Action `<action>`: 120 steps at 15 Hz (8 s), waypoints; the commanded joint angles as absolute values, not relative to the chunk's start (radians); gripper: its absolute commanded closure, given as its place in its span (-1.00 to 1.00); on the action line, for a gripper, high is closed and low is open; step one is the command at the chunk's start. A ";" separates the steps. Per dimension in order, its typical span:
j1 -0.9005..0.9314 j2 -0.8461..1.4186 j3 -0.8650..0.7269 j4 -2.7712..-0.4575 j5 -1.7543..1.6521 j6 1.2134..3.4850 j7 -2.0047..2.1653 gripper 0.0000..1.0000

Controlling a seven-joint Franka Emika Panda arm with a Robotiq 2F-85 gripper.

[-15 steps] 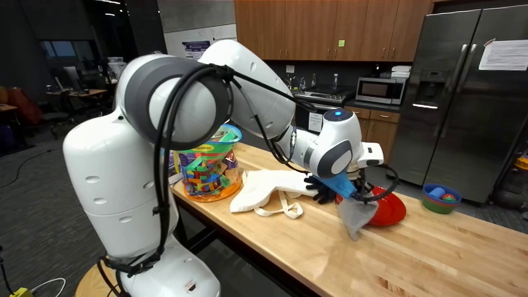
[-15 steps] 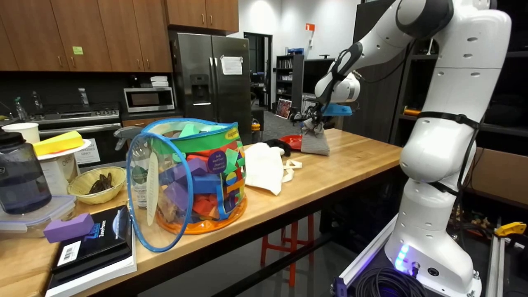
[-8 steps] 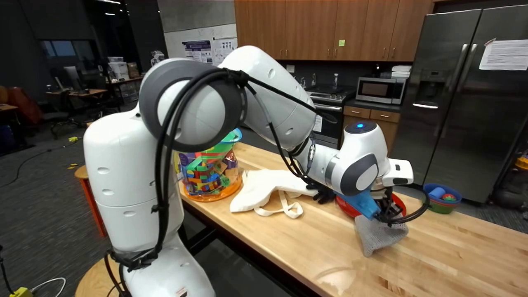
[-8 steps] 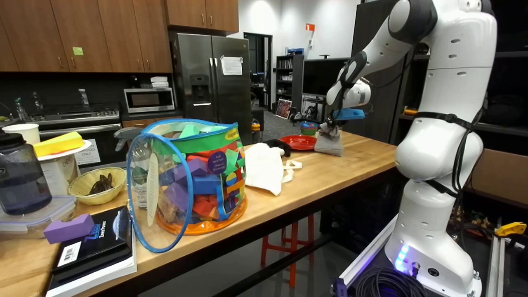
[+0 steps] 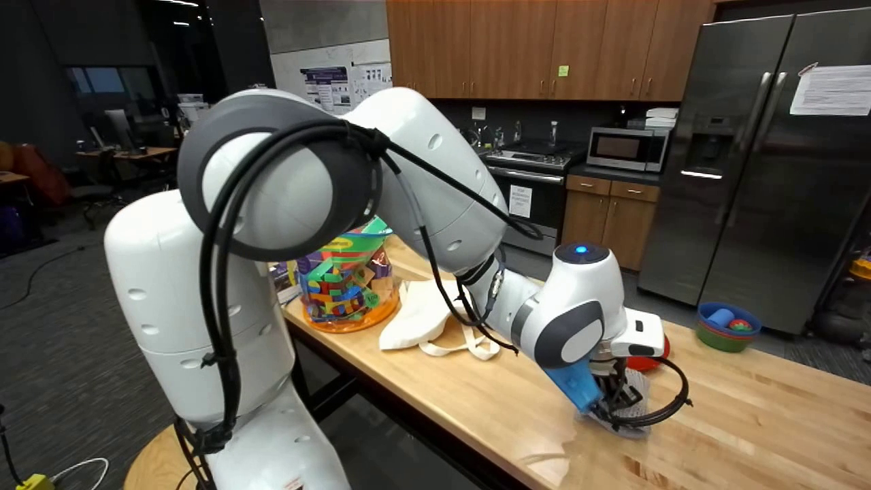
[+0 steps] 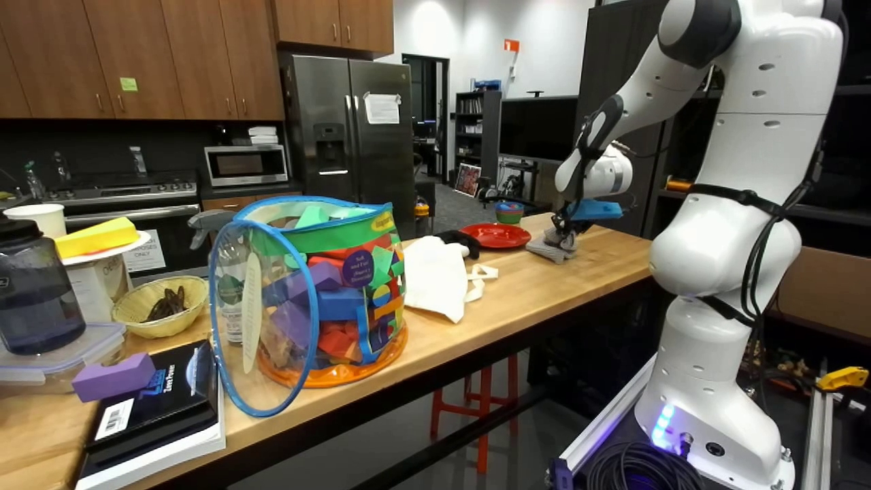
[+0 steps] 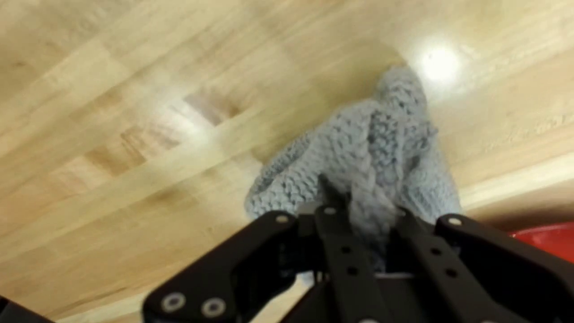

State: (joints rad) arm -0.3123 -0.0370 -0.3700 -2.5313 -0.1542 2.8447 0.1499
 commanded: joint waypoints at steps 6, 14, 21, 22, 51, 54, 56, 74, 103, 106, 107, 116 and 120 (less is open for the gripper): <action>-0.254 -0.226 -0.265 -2.842 -0.124 2.907 -0.045 0.93; -0.009 -0.238 -0.153 -2.772 0.013 2.870 -0.221 0.93; 0.109 -0.278 -0.078 -2.780 0.003 2.882 -0.256 0.93; 0.122 -0.282 -0.075 -2.780 0.005 2.881 -0.263 0.93; -0.062 -0.241 -0.126 -2.770 -0.036 2.899 -0.213 0.93; -0.113 -0.234 -0.162 -2.774 -0.037 2.902 -0.214 0.93; -0.146 -0.226 -0.185 -2.776 -0.038 2.905 -0.214 0.93; -0.380 -0.108 -0.376 -2.744 -0.043 2.943 -0.201 0.93; -0.184 -0.073 -0.306 -2.673 0.274 2.877 -0.429 0.93; -0.140 -0.102 -0.282 -2.685 0.308 2.865 -0.493 0.93; -0.119 -0.119 -0.274 -2.692 0.335 2.848 -0.533 0.93; -0.027 -0.188 -0.205 -2.775 0.352 2.748 -0.579 0.93; -0.067 -0.173 -0.179 -2.806 0.235 2.780 -0.369 0.93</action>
State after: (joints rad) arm -0.0299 -0.1605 -0.1985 -2.7696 0.3173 2.7661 -0.5088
